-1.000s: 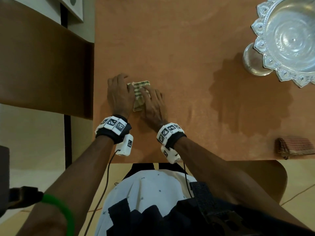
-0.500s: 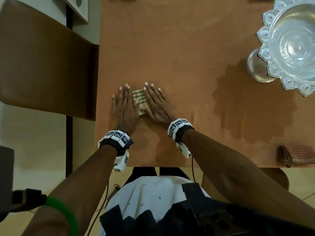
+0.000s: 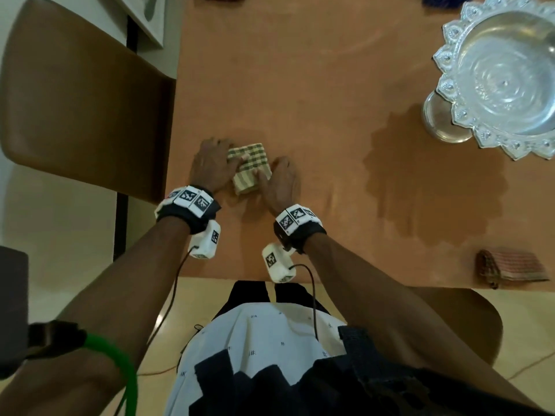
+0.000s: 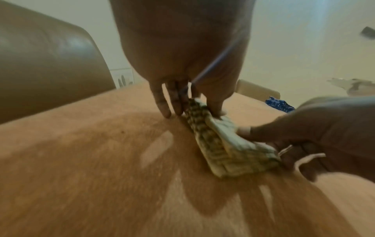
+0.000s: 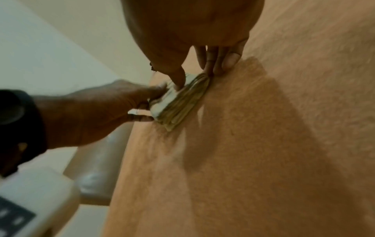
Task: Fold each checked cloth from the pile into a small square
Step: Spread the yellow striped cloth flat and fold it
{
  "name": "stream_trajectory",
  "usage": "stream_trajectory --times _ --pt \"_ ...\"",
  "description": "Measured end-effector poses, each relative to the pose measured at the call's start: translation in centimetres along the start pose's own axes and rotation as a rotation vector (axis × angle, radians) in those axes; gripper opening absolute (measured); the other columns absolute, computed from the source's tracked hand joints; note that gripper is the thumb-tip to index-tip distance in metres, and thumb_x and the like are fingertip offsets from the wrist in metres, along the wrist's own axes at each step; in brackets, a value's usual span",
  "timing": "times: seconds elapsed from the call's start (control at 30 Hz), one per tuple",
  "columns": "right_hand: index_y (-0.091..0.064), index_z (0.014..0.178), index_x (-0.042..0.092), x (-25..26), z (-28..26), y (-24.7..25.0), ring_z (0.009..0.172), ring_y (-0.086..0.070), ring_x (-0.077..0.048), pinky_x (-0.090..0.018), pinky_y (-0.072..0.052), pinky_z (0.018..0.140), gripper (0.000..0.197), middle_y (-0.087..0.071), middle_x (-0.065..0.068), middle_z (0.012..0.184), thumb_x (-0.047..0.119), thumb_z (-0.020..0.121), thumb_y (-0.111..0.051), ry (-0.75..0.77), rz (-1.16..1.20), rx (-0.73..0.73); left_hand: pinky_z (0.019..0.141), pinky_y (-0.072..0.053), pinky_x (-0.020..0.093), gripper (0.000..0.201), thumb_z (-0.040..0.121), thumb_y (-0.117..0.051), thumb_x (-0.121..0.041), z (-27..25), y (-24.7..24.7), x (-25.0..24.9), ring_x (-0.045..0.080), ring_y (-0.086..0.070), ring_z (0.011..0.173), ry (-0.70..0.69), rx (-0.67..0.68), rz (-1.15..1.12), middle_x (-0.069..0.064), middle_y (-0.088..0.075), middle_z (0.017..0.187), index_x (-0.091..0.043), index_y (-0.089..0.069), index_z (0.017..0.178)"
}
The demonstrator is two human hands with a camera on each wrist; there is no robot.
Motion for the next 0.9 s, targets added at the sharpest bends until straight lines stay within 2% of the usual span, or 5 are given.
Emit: stream_trajectory --times 0.13,0.33,0.47,0.6,0.9 --pt "-0.061 0.089 0.007 0.4 0.5 -0.2 0.094 -0.058 -0.032 -0.035 -0.038 0.07 0.027 -0.064 -0.013 0.095 0.033 0.083 -0.068 -0.068 0.096 0.096 0.07 -0.043 0.034 0.036 0.086 -0.067 -0.051 -0.8 0.9 1.4 0.032 -0.061 0.088 0.001 0.087 -0.125 0.011 -0.068 0.089 -0.016 -0.069 0.088" --pt "-0.053 0.103 0.008 1.8 -2.1 -0.7 0.094 -0.056 -0.025 -0.034 -0.047 0.075 0.024 -0.062 -0.009 0.105 0.022 0.088 -0.065 -0.078 0.414 0.23 0.075 -0.059 0.035 0.038 0.09 -0.069 -0.043 -7.8 0.7 4.9 0.021 -0.07 0.084 0.322 0.18 -0.622 0.01 -0.07 0.099 -0.009 -0.062 0.103" --pt "-0.046 0.128 0.005 3.6 -6.4 -4.7 0.113 -0.056 -0.032 -0.045 -0.051 0.092 0.059 -0.058 -0.016 0.124 0.025 0.082 -0.075 0.001 0.274 0.407 0.077 -0.06 0.04 0.037 0.089 -0.071 -0.04 -13.9 0.6 8.0 0.027 -0.07 0.084 0.434 0.068 -0.678 0.016 -0.07 0.1 -0.006 -0.063 0.1" --pt "-0.045 0.133 0.007 4.3 -10.1 -7.3 0.119 -0.051 -0.031 -0.038 -0.048 0.097 0.075 -0.053 -0.015 0.13 0.022 0.072 -0.086 0.11 0.133 0.495 0.074 -0.058 0.042 0.035 0.085 -0.069 -0.054 -18.8 -0.2 10.6 0.026 -0.07 0.08 0.521 0.019 -0.532 0.008 -0.071 0.087 -0.021 -0.061 0.084" --pt "-0.048 0.131 0.003 4.3 -13.6 -7.7 0.115 -0.049 -0.034 -0.038 -0.043 0.092 0.058 -0.046 -0.018 0.128 0.013 0.081 -0.076 0.271 -0.003 0.366 0.069 -0.045 0.035 0.049 0.086 -0.062 -0.063 -22.3 -0.5 10.7 0.028 -0.062 0.079 0.492 -0.054 -0.223 0.007 -0.065 0.082 -0.014 -0.064 0.084"
Point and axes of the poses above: each hand's wrist, its own z-axis towards the middle knuckle, its own y-axis out of the back of the hand, x = y × z, the point moved 7 cm from there along z, towards the middle knuckle
